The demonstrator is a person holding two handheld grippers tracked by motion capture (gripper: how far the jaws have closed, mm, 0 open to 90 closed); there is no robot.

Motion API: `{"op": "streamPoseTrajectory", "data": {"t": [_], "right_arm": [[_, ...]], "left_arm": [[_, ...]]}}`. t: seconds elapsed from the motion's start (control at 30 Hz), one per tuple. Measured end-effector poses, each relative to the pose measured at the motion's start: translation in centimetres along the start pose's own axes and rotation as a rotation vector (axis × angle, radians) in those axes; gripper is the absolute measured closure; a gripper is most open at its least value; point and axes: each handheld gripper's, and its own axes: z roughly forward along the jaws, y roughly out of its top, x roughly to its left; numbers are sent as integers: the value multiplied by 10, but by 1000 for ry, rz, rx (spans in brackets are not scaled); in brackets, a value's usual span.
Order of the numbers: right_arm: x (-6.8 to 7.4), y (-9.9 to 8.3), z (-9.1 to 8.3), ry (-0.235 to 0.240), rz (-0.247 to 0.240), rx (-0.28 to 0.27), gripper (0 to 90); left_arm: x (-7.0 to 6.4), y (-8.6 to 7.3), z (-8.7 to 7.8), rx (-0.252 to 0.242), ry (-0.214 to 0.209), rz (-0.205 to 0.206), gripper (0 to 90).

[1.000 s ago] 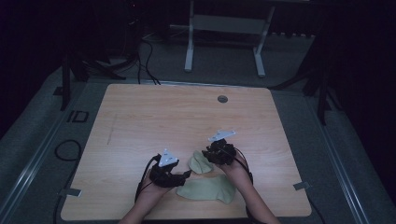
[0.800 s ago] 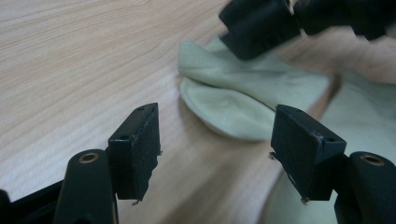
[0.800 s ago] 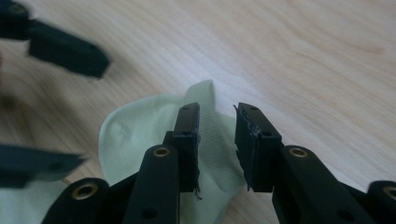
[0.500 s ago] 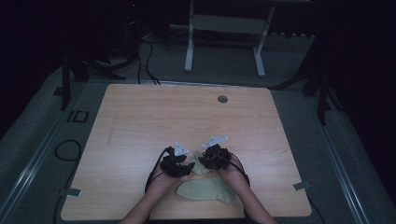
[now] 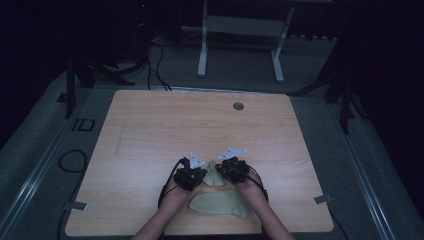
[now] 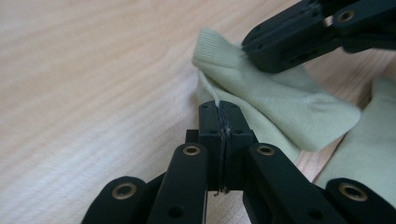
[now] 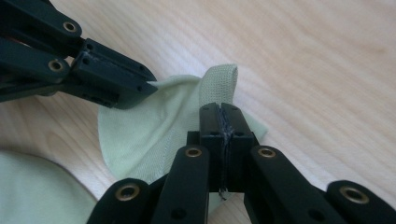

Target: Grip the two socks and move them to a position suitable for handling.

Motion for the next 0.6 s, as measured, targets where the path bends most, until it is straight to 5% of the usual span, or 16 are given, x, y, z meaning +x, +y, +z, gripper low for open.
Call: {"op": "streamPoseTrajectory", "data": {"t": [0.37,0.6], "right_arm": [[-23,3,-55,-34,96,-93,891],[-47,-16,-58,-81,155,-67,891]], "left_arm": [[11,11,-32,-34,51,4,887],[13,3,-29,-39,54,-12,886]]}}
